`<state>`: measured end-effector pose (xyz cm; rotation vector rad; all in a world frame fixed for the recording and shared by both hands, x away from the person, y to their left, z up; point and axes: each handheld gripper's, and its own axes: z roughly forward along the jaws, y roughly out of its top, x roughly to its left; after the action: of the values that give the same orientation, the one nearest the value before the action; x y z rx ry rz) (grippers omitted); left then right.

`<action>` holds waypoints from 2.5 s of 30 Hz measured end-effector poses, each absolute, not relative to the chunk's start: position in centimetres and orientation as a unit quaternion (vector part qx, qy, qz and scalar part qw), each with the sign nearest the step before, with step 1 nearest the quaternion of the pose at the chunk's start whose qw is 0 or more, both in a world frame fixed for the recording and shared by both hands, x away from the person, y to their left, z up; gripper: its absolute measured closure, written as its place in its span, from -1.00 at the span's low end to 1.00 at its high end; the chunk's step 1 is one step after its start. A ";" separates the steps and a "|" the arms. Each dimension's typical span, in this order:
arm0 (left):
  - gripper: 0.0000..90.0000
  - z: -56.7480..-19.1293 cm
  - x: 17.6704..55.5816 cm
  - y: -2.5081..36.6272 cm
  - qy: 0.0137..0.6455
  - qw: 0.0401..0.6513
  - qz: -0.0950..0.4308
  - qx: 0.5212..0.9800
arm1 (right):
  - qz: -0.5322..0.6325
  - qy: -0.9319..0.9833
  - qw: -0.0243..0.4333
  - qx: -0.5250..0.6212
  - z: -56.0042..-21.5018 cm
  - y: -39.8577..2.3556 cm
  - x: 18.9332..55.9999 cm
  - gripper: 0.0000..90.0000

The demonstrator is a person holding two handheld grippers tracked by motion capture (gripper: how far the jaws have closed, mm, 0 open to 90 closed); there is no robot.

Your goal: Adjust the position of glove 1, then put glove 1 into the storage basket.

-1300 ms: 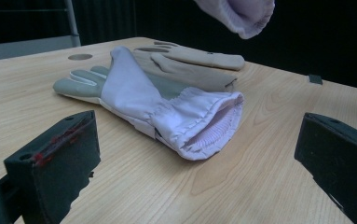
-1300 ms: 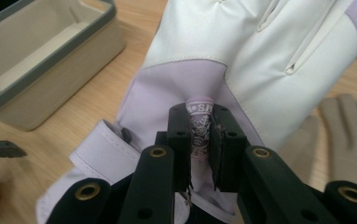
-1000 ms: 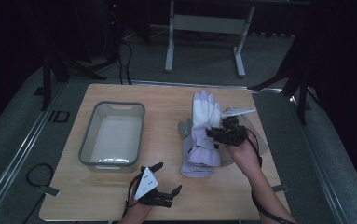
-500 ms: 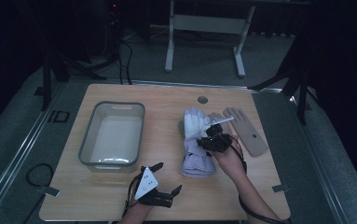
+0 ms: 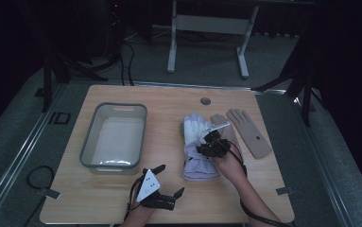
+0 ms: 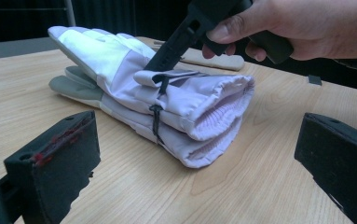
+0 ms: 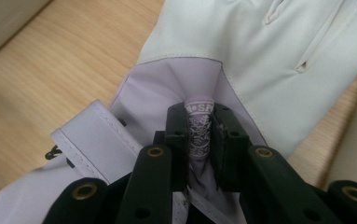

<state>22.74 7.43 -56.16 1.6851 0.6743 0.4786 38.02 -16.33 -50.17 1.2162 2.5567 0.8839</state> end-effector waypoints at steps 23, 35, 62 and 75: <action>-1.00 -55.6 23.1 7.0 0.306 0.575 0.180 0.737 | 0.413 0.835 0.108 0.347 -47.0 -22.5 35.6 -0.71; -0.99 -52.0 24.3 6.8 0.301 0.577 0.139 0.746 | 0.492 0.797 0.193 0.293 -48.2 -24.6 33.7 -0.67; -0.47 -51.7 30.1 1.4 0.422 0.421 0.113 0.795 | 0.439 0.794 0.104 0.408 -50.4 -22.2 38.1 0.09; -0.44 -54.3 30.7 1.6 0.439 0.400 0.076 0.801 | 0.372 0.810 0.011 0.454 -54.1 -22.0 39.6 -0.04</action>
<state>30.72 1.64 -54.33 2.0265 1.1110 0.1919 39.58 -22.04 -54.10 1.4168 2.5263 1.1611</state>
